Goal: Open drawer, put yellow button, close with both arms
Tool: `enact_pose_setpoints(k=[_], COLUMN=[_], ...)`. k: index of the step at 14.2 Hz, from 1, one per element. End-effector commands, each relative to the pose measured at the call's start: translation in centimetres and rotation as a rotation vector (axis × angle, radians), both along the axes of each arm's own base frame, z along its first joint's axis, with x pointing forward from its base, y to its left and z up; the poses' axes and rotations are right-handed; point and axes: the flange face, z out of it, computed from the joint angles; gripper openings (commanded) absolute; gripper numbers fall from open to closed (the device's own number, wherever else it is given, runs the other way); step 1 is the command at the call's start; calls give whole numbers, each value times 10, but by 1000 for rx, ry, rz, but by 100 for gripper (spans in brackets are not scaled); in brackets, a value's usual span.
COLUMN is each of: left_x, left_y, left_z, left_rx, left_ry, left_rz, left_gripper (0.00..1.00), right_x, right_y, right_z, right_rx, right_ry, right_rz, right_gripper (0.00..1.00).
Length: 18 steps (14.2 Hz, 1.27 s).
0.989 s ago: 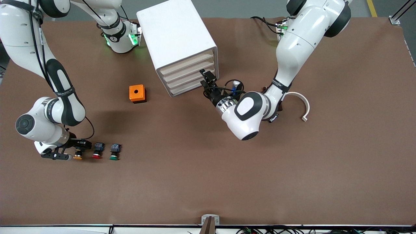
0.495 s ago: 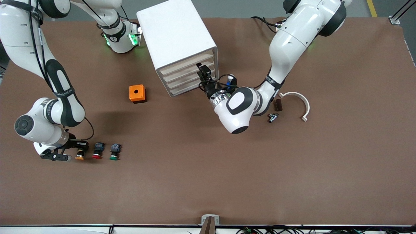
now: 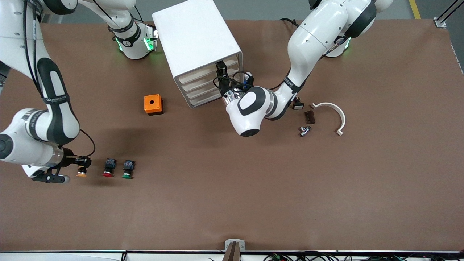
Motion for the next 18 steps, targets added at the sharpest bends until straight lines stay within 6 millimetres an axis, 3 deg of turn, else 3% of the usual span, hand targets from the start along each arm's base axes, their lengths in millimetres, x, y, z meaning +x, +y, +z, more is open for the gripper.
enact_pose_setpoints(k=[1,7,11,15,18], left_x=[-5,2,17,43,63], left_y=[-3,3,14,31,51], left_z=[3,2,2,5,0], left_rx=[-1,10,3,-6,-1], left_ry=[23,26,36,38,37], left_rz=[-3,11,48,105,146], left_gripper=[26,9,8,8,8], right_x=[-10,-38,-63,-80,-90], right_y=[10,57,79,84,94], right_z=[49,156,212,245,246], right_rx=[39,47,33,33,23], right_ry=[20,52,60,53,65], right_rz=[-45,-160,-216,-208,-245], right_gripper=[0,0,0,0,0])
